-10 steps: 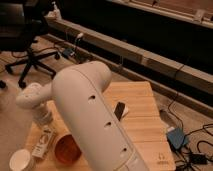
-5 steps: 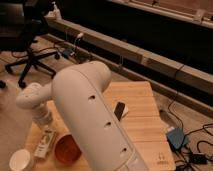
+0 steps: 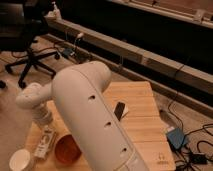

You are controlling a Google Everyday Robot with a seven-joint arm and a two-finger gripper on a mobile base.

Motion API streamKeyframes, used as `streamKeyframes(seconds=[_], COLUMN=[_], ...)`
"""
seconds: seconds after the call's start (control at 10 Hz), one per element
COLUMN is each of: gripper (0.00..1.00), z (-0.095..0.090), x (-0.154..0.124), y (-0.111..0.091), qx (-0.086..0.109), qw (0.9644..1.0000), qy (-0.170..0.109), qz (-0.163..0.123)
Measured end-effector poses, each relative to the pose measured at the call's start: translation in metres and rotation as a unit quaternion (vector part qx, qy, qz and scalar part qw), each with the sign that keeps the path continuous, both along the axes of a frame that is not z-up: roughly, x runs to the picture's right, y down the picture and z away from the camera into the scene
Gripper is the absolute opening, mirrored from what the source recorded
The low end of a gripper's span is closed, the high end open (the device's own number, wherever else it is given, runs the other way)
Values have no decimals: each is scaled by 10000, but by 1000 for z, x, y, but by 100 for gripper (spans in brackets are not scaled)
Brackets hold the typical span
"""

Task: Place the bottle in the ceramic bowl

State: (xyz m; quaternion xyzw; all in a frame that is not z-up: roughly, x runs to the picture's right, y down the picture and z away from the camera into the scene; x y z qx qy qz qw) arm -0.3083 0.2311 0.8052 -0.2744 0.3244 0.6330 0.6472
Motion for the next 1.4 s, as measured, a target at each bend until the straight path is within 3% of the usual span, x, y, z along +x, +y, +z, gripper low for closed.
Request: streamKeyframes(seconds=[0.1, 0.3, 0.4, 0.7, 1.0, 1.4], gripper=[24, 13, 12, 12, 12, 12], z=[-1, -11, -27, -59, -74, -78], x=[3, 10, 12, 31, 65, 100], y=[-3, -22, -40, -62, -65, -72], qx=[45, 225, 329, 397, 355, 539], qw=[10000, 9988, 9952, 9890, 9881, 9878], qy=[-35, -385, -812, -1260, -1271, -1100], qz=[22, 221, 441, 671, 794, 960])
